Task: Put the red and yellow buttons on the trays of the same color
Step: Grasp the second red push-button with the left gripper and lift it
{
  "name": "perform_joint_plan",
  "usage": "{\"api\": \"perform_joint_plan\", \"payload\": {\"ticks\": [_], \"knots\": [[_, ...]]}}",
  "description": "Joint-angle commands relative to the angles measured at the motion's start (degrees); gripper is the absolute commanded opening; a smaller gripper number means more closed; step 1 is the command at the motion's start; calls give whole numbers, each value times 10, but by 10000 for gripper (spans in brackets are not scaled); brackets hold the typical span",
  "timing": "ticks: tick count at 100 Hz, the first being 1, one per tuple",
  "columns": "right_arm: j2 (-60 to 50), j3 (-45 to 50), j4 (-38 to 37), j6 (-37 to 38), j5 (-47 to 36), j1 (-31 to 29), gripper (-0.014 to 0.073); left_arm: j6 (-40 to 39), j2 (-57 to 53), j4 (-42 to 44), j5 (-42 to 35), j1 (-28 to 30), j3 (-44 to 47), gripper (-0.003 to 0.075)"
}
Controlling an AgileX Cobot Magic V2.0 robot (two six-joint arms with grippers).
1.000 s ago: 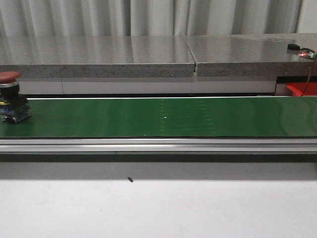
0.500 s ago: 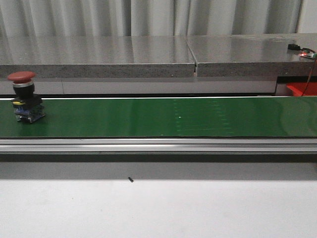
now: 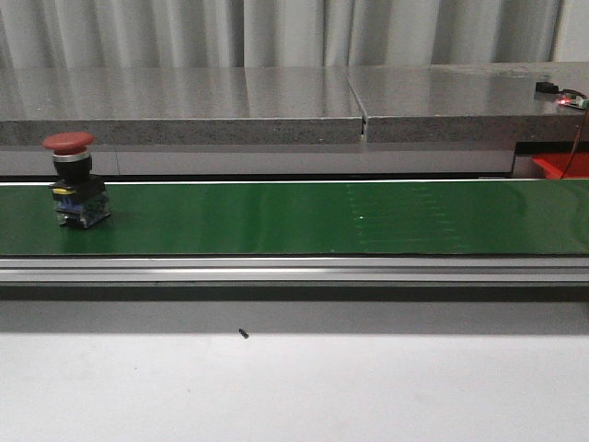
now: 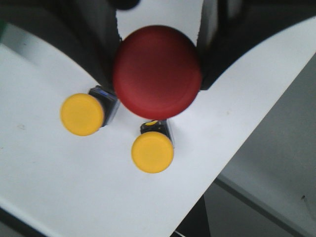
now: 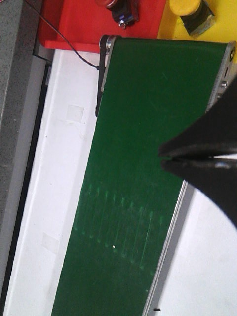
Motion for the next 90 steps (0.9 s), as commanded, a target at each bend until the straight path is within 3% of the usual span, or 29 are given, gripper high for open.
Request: {"api": "perform_joint_plan", "payload": {"ticks": [1, 38, 63, 90], "knots": [[-5, -14, 8, -5, -30, 1, -68, -13, -67, -17, 14, -13, -18, 130], [-5, -14, 8, -5, -30, 1, -68, -15, -166, -41, 29, -99, 90, 130], [-5, -14, 8, -5, -30, 1, -68, -4, -168, -38, 12, -199, 127, 130], [-5, -14, 8, -5, -30, 1, -68, -4, -147, -38, -2, -235, 136, 130]]}}
